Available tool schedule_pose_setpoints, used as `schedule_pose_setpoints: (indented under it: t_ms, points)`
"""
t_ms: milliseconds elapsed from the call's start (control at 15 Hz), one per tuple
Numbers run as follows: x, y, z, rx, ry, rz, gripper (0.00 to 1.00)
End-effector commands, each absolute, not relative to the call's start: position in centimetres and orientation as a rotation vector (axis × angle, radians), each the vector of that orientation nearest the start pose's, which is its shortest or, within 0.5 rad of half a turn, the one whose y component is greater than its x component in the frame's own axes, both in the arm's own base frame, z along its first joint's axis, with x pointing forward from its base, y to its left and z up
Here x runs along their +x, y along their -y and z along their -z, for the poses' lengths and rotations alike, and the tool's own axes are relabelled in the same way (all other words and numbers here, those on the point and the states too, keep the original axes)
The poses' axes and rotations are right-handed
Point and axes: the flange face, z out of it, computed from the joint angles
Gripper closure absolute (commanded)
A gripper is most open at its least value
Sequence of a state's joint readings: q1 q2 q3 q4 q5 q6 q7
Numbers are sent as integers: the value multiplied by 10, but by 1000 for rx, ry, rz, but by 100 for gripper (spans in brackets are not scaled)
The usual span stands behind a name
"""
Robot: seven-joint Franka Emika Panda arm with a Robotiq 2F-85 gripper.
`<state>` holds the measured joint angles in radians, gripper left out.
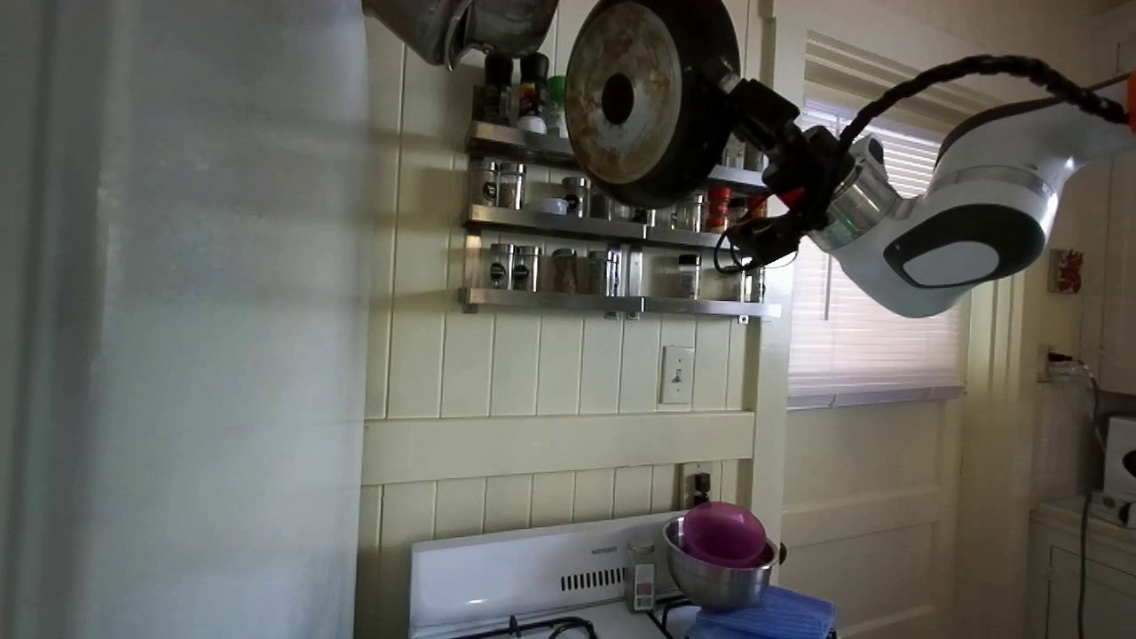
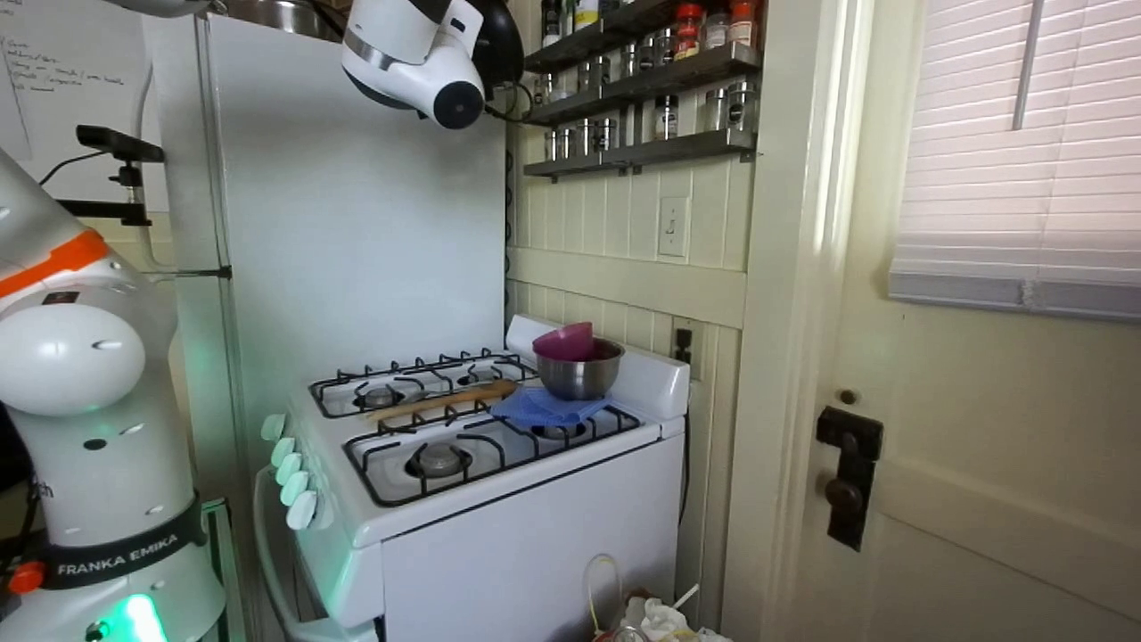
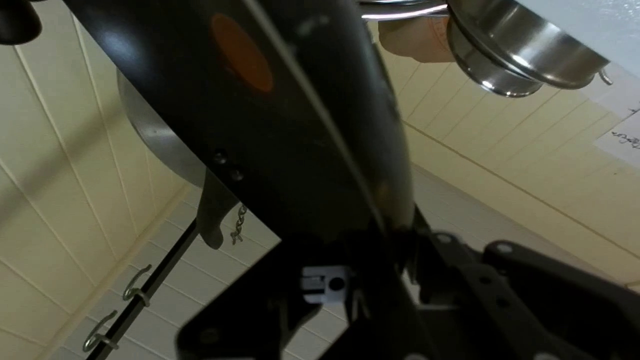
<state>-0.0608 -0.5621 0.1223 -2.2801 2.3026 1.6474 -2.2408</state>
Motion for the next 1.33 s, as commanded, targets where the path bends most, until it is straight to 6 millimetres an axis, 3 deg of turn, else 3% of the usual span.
schedule_pose_setpoints:
  t_ms: [0, 600, 1267]
  points:
    - [393, -133, -742, -669, 854, 2035, 98]
    - [407, -134, -781, -713, 717, 2117, 98]
    - [412, -137, -783, -710, 685, 2126, 98]
